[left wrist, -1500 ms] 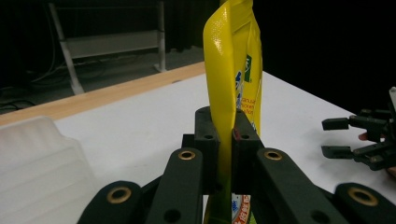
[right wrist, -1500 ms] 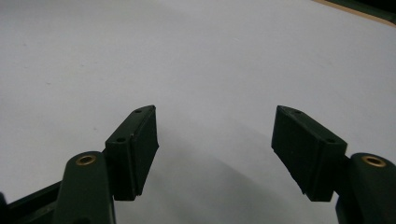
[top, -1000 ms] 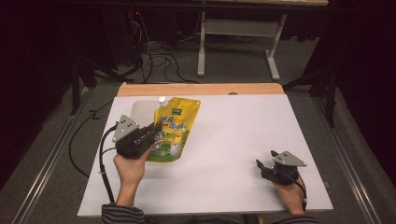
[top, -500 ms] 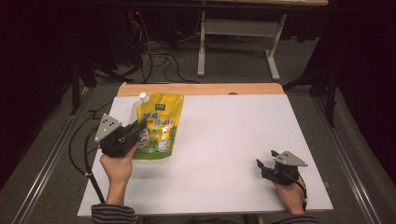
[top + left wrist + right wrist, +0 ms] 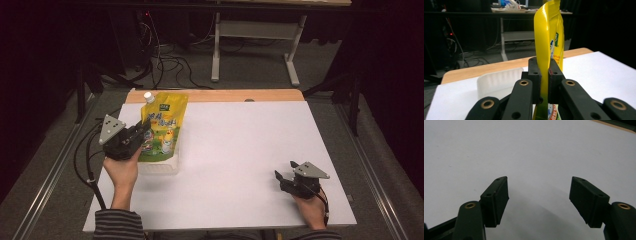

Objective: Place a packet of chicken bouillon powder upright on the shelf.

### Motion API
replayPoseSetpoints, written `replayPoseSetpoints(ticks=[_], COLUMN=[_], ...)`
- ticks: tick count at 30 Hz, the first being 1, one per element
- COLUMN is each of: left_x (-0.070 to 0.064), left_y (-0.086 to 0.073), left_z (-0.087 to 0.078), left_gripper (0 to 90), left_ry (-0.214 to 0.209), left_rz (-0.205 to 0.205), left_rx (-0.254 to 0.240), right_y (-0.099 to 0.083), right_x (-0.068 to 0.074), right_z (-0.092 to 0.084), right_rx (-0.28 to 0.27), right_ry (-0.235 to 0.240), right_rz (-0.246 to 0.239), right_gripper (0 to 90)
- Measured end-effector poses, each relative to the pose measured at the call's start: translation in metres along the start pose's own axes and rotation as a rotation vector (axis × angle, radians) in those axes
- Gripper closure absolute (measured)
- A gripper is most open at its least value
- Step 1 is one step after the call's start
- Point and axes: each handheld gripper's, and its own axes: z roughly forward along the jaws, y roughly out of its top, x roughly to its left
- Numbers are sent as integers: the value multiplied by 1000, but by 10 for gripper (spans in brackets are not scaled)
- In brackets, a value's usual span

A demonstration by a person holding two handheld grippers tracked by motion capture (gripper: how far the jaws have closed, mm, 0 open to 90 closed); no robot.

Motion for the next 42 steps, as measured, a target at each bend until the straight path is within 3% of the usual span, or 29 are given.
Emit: replayPoseSetpoints(ticks=[3,12,18,21,28,34,38,42], left_x=[2,-1,-2,0,12,14,15,13], left_y=[-3,-16,-25,-28,-23,-22,-22,-23], left_z=[7,34,42,40,34,37,37,37], left_gripper=[844,837,823,813,793,782,788,809], left_ry=[8,29,44,39,19,11,11,16], left_rz=[-6,51,90,82,21,0,-5,18], left_rx=[19,80,133,154,301,393,431,426], right_y=[0,0,0,0,0,0,0,0], right_x=[0,0,0,0,1,1,1,1], right_z=[-1,0,0,0,0,0,1,1], right_rx=[-1,1,3,4,7,8,7,7], right_ry=[-3,-1,-2,-2,-3,-4,-4,-4], right_rz=[6,-3,-1,-4,-2,-2,-12,-13], right_gripper=[321,322,323,323,323,323,323,323])
